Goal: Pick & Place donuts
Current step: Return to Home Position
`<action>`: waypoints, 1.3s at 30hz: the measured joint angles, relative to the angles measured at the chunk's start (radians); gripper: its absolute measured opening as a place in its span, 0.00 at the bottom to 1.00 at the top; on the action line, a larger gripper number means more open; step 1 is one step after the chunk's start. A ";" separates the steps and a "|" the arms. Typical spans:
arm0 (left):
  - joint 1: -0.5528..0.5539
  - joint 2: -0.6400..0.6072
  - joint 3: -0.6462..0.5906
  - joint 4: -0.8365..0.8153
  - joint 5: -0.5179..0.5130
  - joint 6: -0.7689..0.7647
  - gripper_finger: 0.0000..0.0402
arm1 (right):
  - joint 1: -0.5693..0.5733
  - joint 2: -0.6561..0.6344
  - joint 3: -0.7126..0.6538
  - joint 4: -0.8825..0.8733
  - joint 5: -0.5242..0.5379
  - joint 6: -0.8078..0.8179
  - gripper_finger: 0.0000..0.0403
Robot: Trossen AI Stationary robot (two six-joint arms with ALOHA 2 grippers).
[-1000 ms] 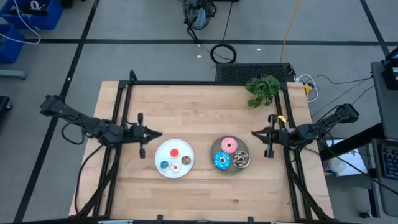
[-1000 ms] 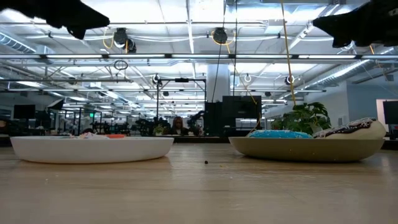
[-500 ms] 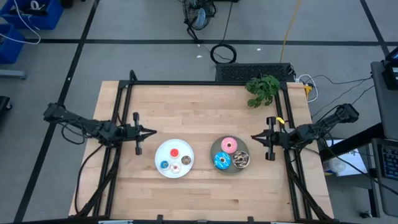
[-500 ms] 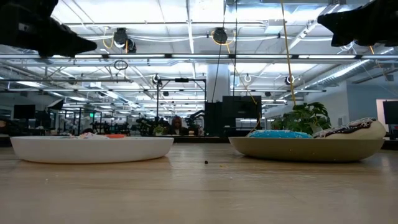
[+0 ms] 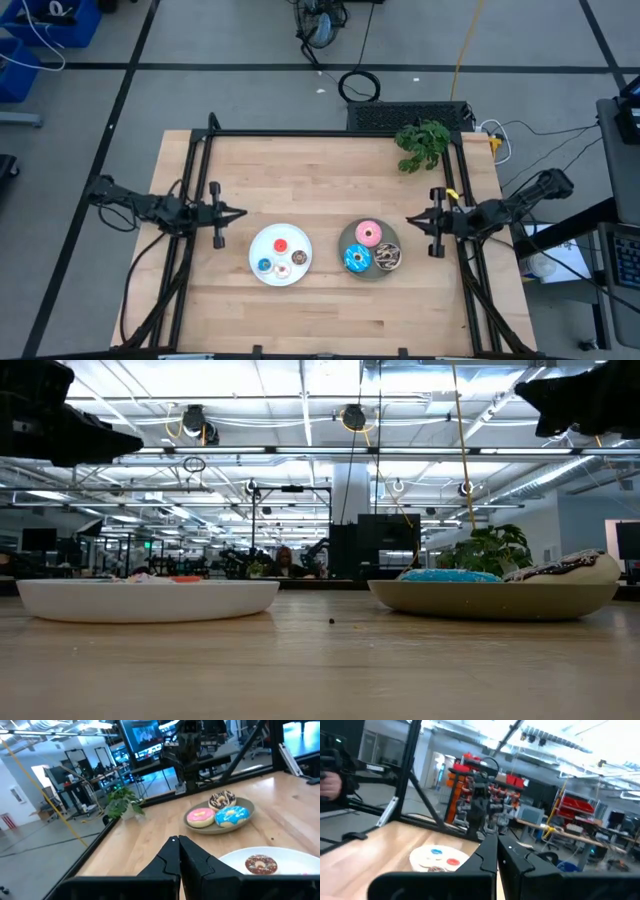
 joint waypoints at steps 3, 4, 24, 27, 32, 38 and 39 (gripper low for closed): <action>0.002 0.003 0.002 -0.006 0.003 -0.004 0.01 | 0.001 -0.072 0.000 -0.065 -0.055 0.002 0.00; 0.002 0.002 0.002 -0.006 0.009 -0.006 0.01 | 0.001 -0.094 0.000 -0.086 -0.082 0.008 0.00; 0.035 0.126 0.002 -0.010 0.040 -0.101 0.01 | -0.217 -0.194 -0.058 -0.316 -0.194 0.192 0.00; 0.067 0.131 0.002 -0.009 0.051 -0.104 0.01 | -0.252 -0.193 -0.059 -0.288 -0.201 0.209 0.00; 0.120 0.135 -0.026 0.061 0.114 -0.091 0.01 | -0.309 -0.193 -0.059 -0.291 -0.201 0.240 0.00; 0.179 0.135 -0.026 0.055 0.167 -0.104 0.01 | -0.352 -0.193 -0.060 -0.330 -0.214 0.251 0.00; 0.186 0.136 -0.026 0.053 0.178 -0.104 0.01 | -0.357 -0.193 -0.060 -0.335 -0.229 0.246 0.00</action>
